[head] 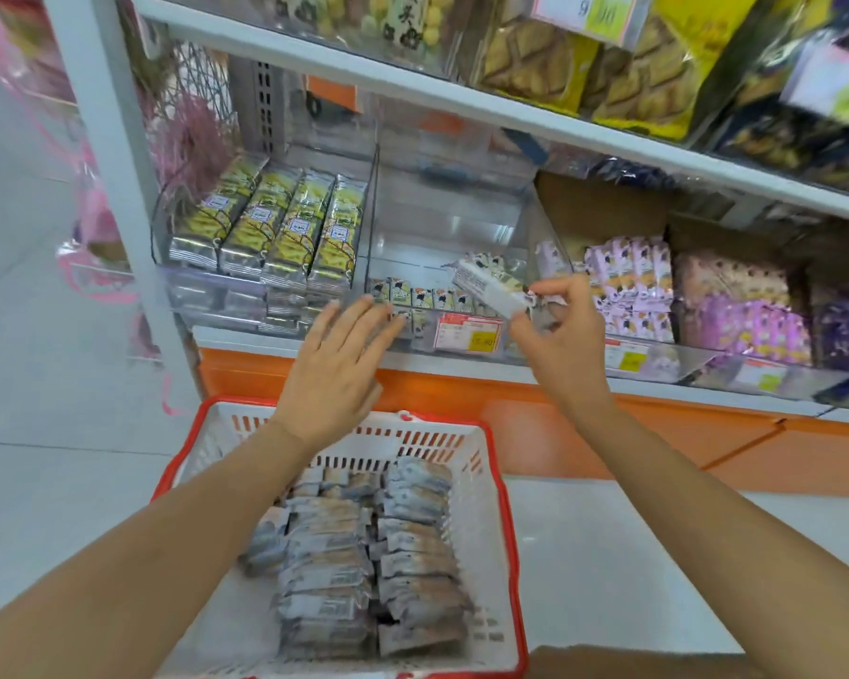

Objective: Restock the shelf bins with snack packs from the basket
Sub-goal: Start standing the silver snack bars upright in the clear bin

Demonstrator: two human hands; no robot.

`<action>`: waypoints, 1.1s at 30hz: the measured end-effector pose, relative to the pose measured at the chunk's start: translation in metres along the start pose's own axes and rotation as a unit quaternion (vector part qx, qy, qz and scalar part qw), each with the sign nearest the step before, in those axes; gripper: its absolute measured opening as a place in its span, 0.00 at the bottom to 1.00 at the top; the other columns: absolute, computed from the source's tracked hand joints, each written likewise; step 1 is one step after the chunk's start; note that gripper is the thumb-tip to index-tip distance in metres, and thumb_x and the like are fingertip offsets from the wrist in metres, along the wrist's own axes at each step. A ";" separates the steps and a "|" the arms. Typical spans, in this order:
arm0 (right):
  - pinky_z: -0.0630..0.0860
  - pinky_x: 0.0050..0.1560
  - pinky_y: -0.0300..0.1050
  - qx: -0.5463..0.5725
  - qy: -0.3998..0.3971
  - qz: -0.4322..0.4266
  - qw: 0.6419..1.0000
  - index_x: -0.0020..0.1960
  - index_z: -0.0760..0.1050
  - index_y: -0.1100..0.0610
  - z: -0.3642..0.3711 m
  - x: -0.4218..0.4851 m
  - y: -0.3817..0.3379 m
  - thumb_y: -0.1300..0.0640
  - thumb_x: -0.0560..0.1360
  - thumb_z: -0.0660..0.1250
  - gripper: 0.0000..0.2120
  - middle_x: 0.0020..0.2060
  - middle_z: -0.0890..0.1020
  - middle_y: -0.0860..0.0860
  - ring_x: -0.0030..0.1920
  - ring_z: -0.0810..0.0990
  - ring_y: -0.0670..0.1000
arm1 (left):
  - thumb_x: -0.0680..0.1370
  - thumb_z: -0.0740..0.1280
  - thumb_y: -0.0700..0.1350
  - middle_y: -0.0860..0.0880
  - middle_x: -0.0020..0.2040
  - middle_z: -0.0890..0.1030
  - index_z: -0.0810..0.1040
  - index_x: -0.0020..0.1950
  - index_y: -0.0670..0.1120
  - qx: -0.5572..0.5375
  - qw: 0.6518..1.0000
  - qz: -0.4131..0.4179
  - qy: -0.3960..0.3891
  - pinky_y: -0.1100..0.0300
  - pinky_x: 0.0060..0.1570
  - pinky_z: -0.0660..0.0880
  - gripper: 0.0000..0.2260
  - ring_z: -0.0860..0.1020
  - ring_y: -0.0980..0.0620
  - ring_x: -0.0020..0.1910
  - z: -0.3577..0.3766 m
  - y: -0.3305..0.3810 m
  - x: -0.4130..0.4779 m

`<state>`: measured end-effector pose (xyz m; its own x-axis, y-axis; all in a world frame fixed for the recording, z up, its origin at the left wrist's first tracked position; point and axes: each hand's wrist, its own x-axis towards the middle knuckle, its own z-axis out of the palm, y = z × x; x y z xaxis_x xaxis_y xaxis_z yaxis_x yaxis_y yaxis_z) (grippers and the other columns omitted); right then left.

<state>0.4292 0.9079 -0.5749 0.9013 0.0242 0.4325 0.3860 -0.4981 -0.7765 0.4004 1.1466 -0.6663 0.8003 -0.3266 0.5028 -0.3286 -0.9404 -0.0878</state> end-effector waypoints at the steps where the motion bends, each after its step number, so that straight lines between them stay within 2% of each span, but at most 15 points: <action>1: 0.69 0.29 0.34 -0.024 0.010 -0.003 1.000 0.51 0.69 0.57 0.001 0.012 -0.002 0.62 0.73 0.70 0.12 0.42 0.77 0.46 0.36 0.78 0.43 | 0.74 0.63 0.47 0.41 0.75 0.66 0.62 0.77 0.43 0.011 1.000 0.003 -0.009 0.43 0.76 0.50 0.31 0.58 0.42 0.77 -0.002 -0.002 0.005; 3: 0.69 0.29 0.36 -0.076 0.021 -0.007 0.997 0.50 0.68 0.56 0.007 0.036 0.000 0.60 0.73 0.70 0.11 0.41 0.75 0.45 0.33 0.77 0.47 | 0.74 0.65 0.49 0.42 0.78 0.61 0.58 0.79 0.44 0.039 0.999 0.002 -0.022 0.43 0.77 0.45 0.35 0.54 0.43 0.79 -0.002 -0.005 0.010; 5: 0.73 0.32 0.45 -0.118 0.020 0.011 0.993 0.49 0.69 0.55 0.016 0.059 0.006 0.57 0.72 0.70 0.11 0.40 0.76 0.46 0.36 0.78 0.51 | 0.74 0.68 0.51 0.43 0.79 0.56 0.53 0.80 0.44 0.062 0.998 -0.002 -0.030 0.43 0.77 0.42 0.40 0.50 0.44 0.79 0.004 -0.009 0.011; 7: 0.73 0.36 0.50 -0.169 0.013 0.032 0.985 0.48 0.71 0.56 0.028 0.080 0.017 0.55 0.71 0.70 0.10 0.39 0.77 0.50 0.38 0.77 0.53 | 0.73 0.70 0.50 0.43 0.80 0.53 0.51 0.80 0.44 0.061 0.998 0.000 -0.018 0.42 0.76 0.42 0.42 0.49 0.44 0.79 0.012 -0.012 0.010; 13: 0.70 0.38 0.46 -0.293 -0.041 0.086 0.951 0.45 0.70 0.54 0.067 0.123 0.051 0.54 0.72 0.71 0.10 0.39 0.80 0.54 0.41 0.78 0.55 | 0.70 0.71 0.41 0.42 0.79 0.58 0.59 0.79 0.41 0.006 0.998 0.002 0.064 0.41 0.76 0.44 0.39 0.52 0.43 0.79 0.037 -0.012 0.012; 17: 0.73 0.44 0.49 -0.321 -0.058 0.103 0.940 0.45 0.70 0.57 0.088 0.143 0.063 0.55 0.73 0.70 0.10 0.43 0.81 0.57 0.46 0.79 0.59 | 0.73 0.61 0.43 0.44 0.78 0.62 0.60 0.78 0.42 -0.012 0.994 0.009 0.108 0.43 0.77 0.44 0.33 0.52 0.44 0.79 0.052 -0.014 0.015; 19: 0.72 0.43 0.48 -0.337 -0.068 0.105 0.933 0.45 0.70 0.58 0.097 0.151 0.068 0.55 0.74 0.70 0.09 0.42 0.79 0.57 0.47 0.79 0.59 | 0.74 0.59 0.43 0.45 0.78 0.61 0.59 0.78 0.43 -0.020 0.992 0.010 0.122 0.43 0.77 0.42 0.32 0.49 0.46 0.79 0.057 -0.015 0.016; 22: 0.74 0.47 0.52 -0.377 -0.102 0.110 0.914 0.51 0.71 0.61 0.107 0.159 0.075 0.51 0.76 0.67 0.13 0.46 0.80 0.60 0.50 0.79 0.62 | 0.74 0.60 0.43 0.46 0.77 0.59 0.57 0.78 0.44 -0.024 0.991 0.014 0.133 0.44 0.77 0.41 0.32 0.47 0.47 0.80 0.061 -0.016 0.017; 25: 0.72 0.45 0.50 -0.443 -0.151 0.089 0.879 0.58 0.69 0.59 0.115 0.161 0.080 0.51 0.78 0.66 0.15 0.50 0.79 0.61 0.52 0.78 0.63 | 0.74 0.60 0.42 0.46 0.77 0.59 0.57 0.78 0.44 -0.030 0.989 0.016 0.142 0.45 0.77 0.41 0.32 0.47 0.47 0.80 0.063 -0.015 0.016; 28: 0.70 0.43 0.47 -0.482 -0.180 0.093 0.852 0.55 0.70 0.57 0.116 0.161 0.082 0.50 0.75 0.70 0.15 0.49 0.78 0.59 0.51 0.77 0.60 | 0.74 0.62 0.43 0.47 0.77 0.59 0.56 0.79 0.44 -0.031 0.988 0.019 0.147 0.45 0.77 0.40 0.33 0.46 0.47 0.80 0.064 -0.015 0.017; 33: 0.71 0.44 0.47 -0.502 -0.188 0.087 0.840 0.51 0.73 0.56 0.114 0.158 0.079 0.47 0.74 0.71 0.15 0.45 0.73 0.54 0.45 0.72 0.55 | 0.73 0.62 0.42 0.46 0.77 0.60 0.57 0.78 0.44 -0.029 0.988 0.015 0.149 0.45 0.77 0.40 0.33 0.46 0.47 0.79 0.064 -0.015 0.017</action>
<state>0.6245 0.9709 -0.6198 0.9981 0.0537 0.0305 0.0523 -0.9976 0.0456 0.4511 1.1491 -0.7112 0.6088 -0.3034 0.7330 -0.3853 -0.9208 -0.0610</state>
